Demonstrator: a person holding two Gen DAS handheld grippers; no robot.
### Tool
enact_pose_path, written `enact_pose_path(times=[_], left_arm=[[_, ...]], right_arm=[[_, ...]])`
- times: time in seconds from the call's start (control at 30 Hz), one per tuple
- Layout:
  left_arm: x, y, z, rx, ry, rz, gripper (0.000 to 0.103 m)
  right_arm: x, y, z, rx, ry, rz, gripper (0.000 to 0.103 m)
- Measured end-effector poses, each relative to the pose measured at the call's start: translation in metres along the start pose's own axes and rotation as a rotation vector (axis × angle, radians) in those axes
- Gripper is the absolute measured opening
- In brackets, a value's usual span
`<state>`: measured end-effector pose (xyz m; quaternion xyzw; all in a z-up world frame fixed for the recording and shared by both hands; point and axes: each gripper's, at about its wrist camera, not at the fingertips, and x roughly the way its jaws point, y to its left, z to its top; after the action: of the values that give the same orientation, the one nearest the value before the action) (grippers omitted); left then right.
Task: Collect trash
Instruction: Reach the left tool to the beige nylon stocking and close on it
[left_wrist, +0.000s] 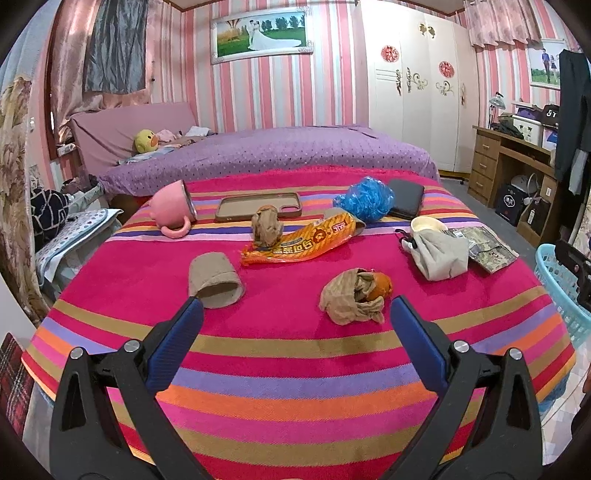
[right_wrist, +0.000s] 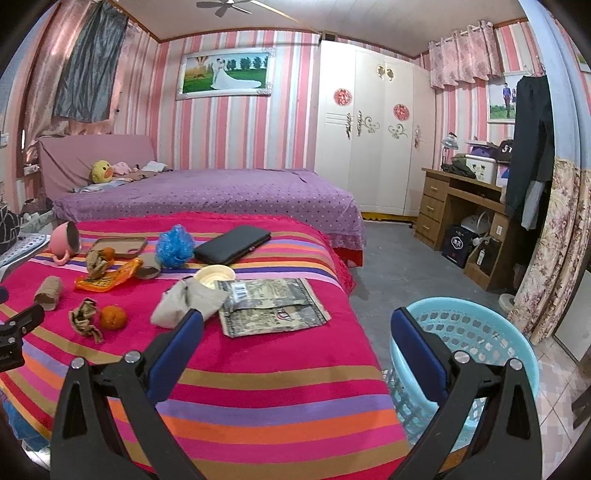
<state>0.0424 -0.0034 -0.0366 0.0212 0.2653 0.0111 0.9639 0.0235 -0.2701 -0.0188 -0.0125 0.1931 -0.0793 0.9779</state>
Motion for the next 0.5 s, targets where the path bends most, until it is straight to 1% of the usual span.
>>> enact_pose_path(times=[0.17, 0.37, 0.5], left_arm=[[0.015, -0.010, 0.003, 0.026, 0.009, 0.004, 0.098], [0.039, -0.024, 0.005, 0.067, 0.048, -0.041, 0.098], [0.052, -0.026, 0.004, 0.079, 0.077, -0.053, 0.098]], right_arm=[[0.012, -0.010, -0.001, 0.023, 0.019, -0.026, 0.099], [0.027, -0.012, -0.003, 0.016, 0.047, -0.043, 0.099], [0.033, -0.010, -0.005, 0.020, 0.045, -0.035, 0.099]])
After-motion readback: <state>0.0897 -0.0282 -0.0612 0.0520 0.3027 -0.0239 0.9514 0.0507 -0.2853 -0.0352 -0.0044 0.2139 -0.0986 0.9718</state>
